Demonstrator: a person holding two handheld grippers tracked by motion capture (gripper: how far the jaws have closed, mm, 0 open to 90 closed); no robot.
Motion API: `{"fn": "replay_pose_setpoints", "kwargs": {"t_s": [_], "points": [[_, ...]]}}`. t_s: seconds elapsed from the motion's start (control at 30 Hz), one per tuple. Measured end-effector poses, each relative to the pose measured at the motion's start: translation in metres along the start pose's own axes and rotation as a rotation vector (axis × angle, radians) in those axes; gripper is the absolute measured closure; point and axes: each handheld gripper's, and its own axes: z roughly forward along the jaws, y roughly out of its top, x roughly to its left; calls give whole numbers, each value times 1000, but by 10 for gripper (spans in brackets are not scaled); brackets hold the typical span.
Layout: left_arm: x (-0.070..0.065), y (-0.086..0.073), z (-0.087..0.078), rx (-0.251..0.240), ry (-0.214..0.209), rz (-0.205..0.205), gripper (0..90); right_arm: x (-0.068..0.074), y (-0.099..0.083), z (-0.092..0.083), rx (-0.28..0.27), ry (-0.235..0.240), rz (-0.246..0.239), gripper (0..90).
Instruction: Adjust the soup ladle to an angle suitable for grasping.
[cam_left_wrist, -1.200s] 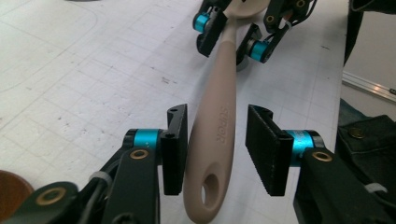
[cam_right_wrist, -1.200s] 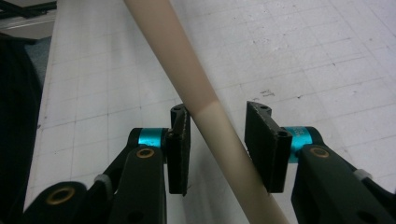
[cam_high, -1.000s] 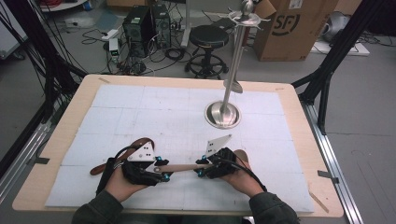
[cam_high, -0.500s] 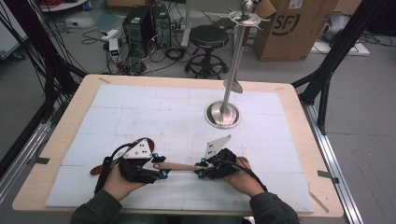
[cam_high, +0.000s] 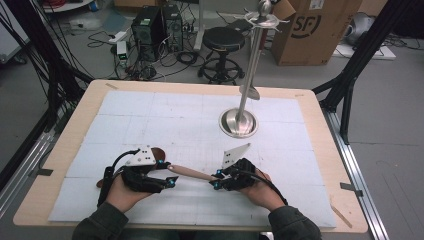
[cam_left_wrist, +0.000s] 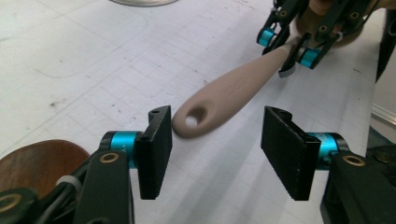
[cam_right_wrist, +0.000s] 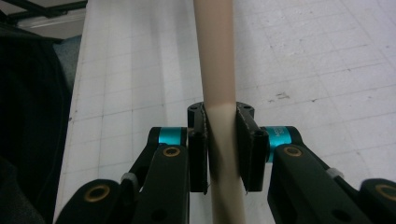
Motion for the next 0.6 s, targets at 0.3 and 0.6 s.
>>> {"fn": "replay_pose_setpoints", "kwargs": {"t_s": [0.3, 0.6], "points": [[1, 0, -2, -12, 4, -7, 411, -2, 1, -11, -44, -9, 22, 773], [1, 0, -1, -6, 2, -4, 411, -5, 4, -25, -128, -23, 80, 773]]}}
